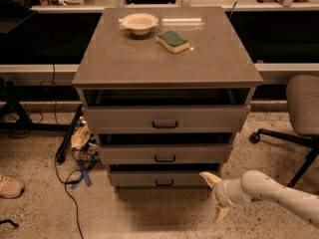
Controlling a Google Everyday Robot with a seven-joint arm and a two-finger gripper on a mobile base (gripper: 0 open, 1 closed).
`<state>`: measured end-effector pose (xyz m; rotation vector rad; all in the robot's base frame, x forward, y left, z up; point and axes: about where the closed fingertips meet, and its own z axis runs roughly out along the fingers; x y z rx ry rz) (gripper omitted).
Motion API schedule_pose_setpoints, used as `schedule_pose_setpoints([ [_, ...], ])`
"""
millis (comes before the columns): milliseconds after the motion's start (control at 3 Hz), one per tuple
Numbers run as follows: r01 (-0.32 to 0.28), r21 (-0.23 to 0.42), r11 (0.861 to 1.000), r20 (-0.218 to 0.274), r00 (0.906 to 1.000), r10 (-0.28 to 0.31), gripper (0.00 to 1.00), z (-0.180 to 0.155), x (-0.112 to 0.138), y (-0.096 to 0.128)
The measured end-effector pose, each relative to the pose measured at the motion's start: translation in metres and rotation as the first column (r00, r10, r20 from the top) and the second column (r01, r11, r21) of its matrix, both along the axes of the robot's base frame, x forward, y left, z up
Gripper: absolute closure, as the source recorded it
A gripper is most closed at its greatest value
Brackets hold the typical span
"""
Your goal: Open bottom drawer
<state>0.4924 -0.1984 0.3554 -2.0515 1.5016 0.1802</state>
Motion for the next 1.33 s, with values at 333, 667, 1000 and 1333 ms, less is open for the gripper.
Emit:
schedule_pose_setpoints([
  [333,0.035,0.011,0.999,0.034,0.9988,-0.035,0.0,-0.055,0.025,0.003],
  [667,0.034,0.01,0.999,0.034,0.9988,-0.034,0.0,-0.055,0.025,0.003],
  [1000,0.045,-0.005,0.999,0.057,0.9974,-0.044,0.0,-0.065,0.029,0.004],
  [1333,0.057,-0.029,0.998,0.134,0.9895,-0.053,0.0,-0.102,0.051,-0.003],
])
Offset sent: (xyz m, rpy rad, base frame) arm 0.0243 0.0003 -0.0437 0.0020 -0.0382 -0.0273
